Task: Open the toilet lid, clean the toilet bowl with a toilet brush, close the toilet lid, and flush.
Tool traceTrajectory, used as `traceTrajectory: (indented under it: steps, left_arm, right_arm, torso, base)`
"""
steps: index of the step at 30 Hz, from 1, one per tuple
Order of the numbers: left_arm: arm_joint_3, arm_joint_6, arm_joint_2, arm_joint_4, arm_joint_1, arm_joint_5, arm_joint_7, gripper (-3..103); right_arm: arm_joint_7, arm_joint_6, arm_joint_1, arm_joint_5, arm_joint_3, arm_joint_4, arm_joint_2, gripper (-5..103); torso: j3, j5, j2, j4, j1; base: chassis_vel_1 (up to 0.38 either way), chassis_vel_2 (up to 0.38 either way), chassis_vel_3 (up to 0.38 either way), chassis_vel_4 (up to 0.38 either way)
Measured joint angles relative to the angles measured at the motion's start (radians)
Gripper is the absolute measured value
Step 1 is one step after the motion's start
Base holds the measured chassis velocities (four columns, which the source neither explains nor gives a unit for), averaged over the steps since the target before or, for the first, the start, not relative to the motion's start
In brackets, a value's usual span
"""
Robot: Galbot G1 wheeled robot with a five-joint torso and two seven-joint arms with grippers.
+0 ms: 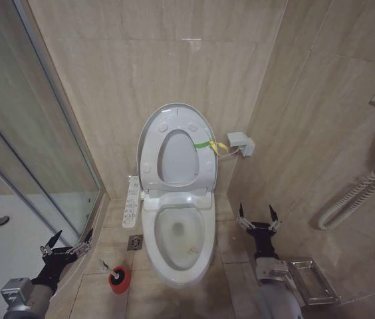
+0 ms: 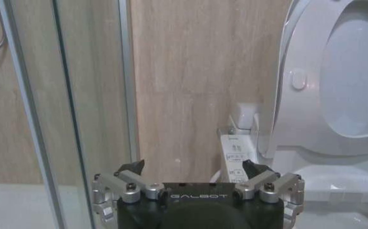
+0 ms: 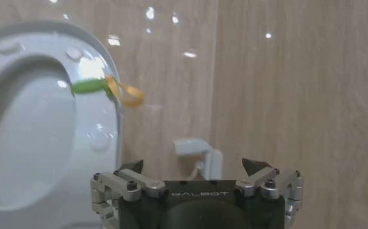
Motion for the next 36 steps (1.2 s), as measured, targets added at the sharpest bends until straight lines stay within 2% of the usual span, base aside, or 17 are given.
traceTrajectory:
  steps: [8,36]
  left_arm:
    - [0.000,0.000,0.000,0.000,0.000,0.000,0.000,100]
    - [0.000,0.000,0.000,0.000,0.000,0.000,0.000,100]
  right_arm:
    - [-0.023,0.027,-0.021,-0.017,-0.011,0.034,0.025,100]
    - [-0.017,0.015,-0.047,0.012,-0.013,0.077,0.004,100]
  torso:
    - [0.000,0.0001,0.000,0.0000,0.000]
    - [0.000,0.0001,0.000,-0.0001,0.000]
  base:
    - [0.000,0.000,0.000,0.000]
    - [0.000,0.000,0.000,0.000]
